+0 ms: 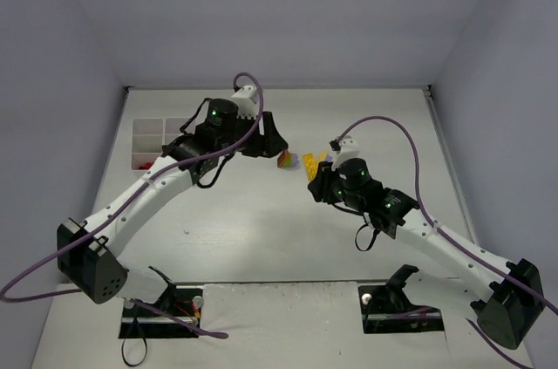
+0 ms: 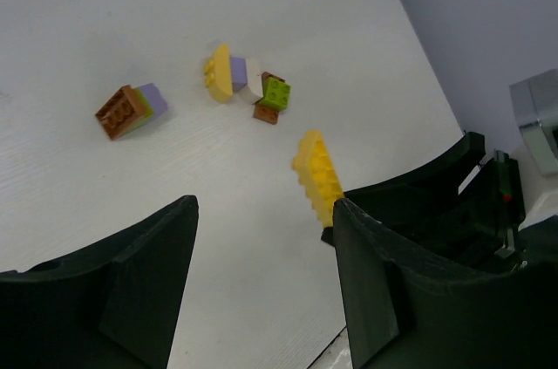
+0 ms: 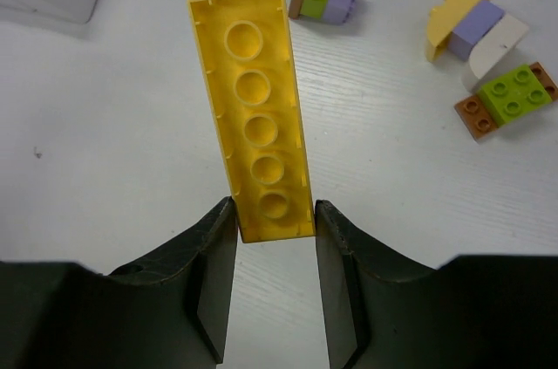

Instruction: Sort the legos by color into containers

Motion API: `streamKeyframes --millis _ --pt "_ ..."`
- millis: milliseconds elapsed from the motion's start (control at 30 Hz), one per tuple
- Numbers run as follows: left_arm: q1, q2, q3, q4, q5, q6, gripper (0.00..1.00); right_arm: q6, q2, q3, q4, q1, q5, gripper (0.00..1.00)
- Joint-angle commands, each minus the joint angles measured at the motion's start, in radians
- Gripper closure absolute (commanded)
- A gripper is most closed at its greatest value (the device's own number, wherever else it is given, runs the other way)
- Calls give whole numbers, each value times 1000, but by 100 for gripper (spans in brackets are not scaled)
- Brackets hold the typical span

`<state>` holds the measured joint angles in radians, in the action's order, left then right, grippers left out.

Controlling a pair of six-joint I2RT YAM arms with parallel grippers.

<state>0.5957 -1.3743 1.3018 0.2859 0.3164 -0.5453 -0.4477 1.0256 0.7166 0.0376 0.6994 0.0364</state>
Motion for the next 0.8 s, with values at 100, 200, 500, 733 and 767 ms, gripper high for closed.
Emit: streamKeyframes --millis 100,200,500,733,767 --pt "72 -75 128 -59 -8 -25 43 58 -16 57 -140 37 -1 100" --pt "87 -100 146 -47 -8 -21 43 67 -24 60 -153 38 -10 100" --pt "116 -167 177 -45 10 -25 44 83 -21 64 -173 40 -56 100" --pt "125 -213 208 -42 39 -33 69 89 -16 63 -182 38 -64 100" --pt "125 -213 208 -42 39 -33 69 89 -16 63 -182 38 -64 100"
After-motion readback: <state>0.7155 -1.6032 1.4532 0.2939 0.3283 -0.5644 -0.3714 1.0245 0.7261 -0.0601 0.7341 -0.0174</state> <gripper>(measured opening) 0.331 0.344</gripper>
